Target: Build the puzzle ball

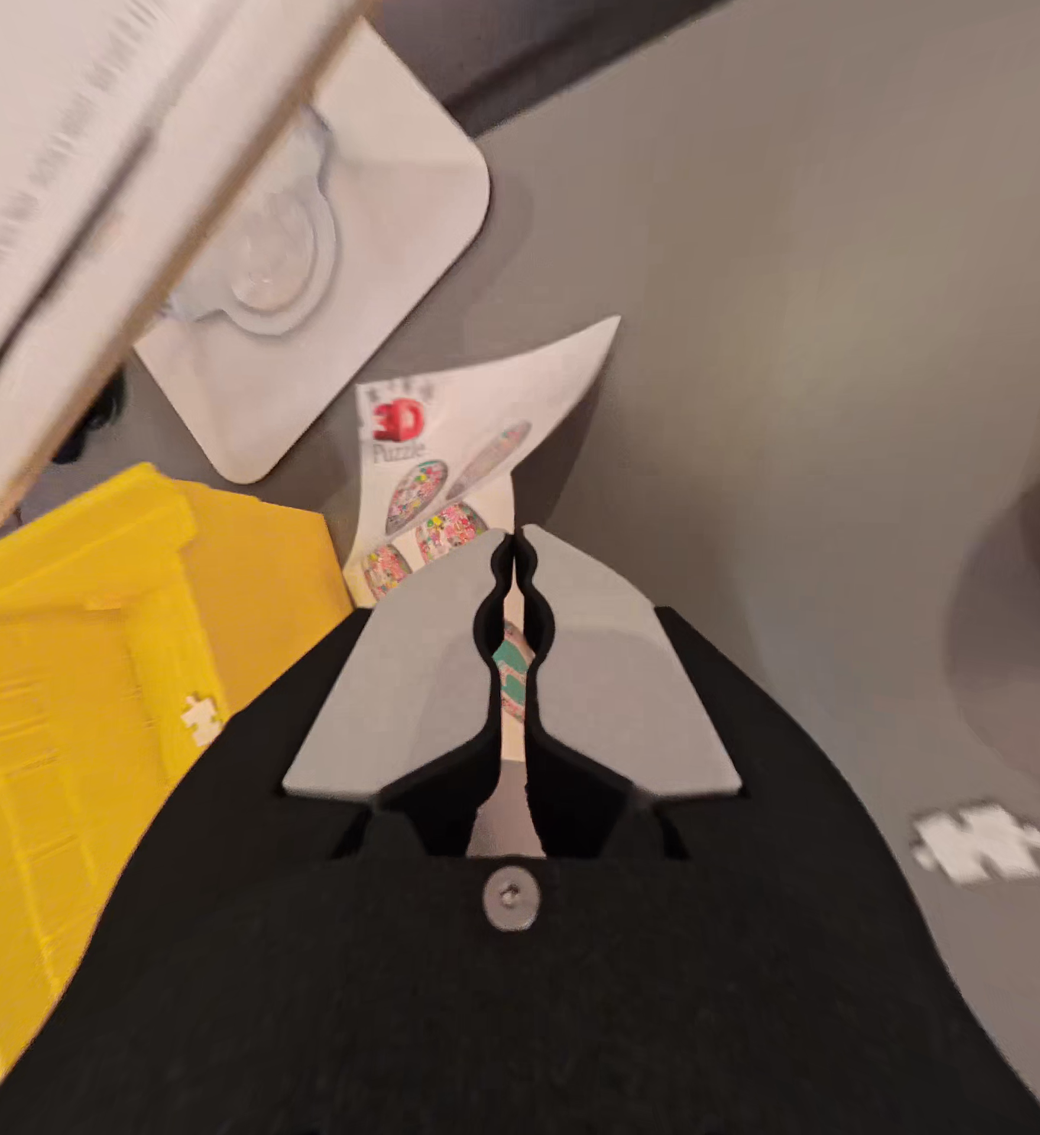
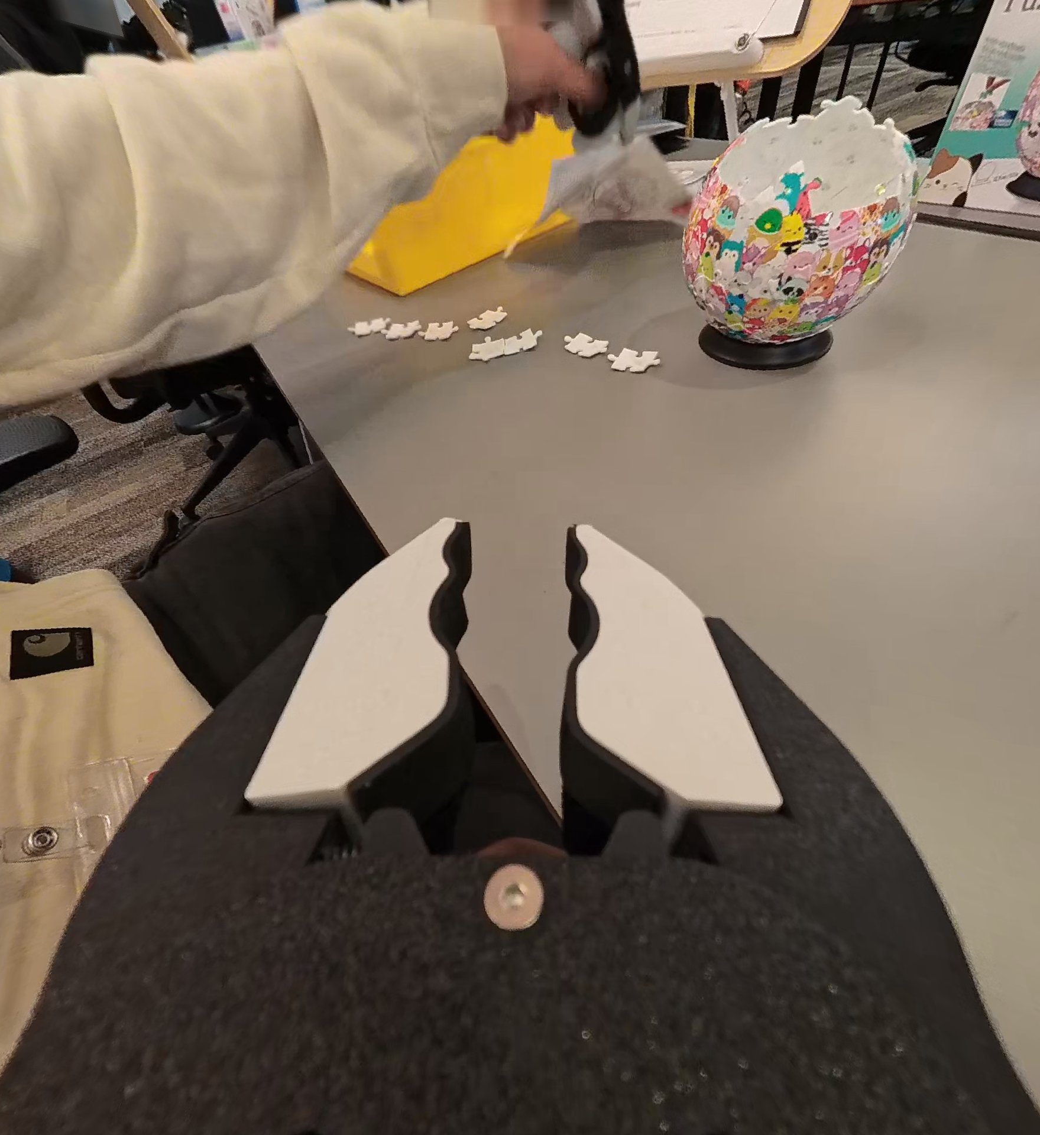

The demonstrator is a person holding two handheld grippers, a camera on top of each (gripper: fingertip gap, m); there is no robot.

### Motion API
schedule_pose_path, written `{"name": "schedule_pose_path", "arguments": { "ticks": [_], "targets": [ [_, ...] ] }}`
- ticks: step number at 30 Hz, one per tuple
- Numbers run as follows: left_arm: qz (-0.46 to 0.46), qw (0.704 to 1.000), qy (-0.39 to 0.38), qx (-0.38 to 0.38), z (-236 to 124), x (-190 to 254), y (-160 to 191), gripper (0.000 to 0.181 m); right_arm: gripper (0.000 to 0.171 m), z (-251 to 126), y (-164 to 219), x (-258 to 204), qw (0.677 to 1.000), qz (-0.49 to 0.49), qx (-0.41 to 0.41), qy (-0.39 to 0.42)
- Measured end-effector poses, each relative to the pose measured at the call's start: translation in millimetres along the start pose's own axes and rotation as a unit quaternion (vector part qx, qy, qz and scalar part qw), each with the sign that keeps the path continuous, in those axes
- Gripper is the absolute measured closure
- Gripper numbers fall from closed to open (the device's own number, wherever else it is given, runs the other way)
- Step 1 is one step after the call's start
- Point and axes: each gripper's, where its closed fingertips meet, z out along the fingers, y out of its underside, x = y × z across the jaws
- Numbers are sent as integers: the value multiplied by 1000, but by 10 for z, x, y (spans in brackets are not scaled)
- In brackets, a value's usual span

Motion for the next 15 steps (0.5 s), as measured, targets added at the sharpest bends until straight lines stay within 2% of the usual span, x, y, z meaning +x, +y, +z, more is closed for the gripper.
{"name": "schedule_pose_path", "arguments": {
  "ticks": [4,7,11,15],
  "targets": [
    [-49,994,74,61,-707,-332,-202,181,142,4,8,-5,1000,-1,-3,0],
    [-65,991,81,84,-985,-571,-242,181,142,14,2,-16,1000,0,-2,-3],
    [-63,991,67,96,-1044,-568,-230,181,142,43,5,-26,1000,-2,-6,-7],
    [11,998,-18,60,-651,-196,-67,181,142,65,12,-25,1000,-12,-10,-3]
  ]
}}
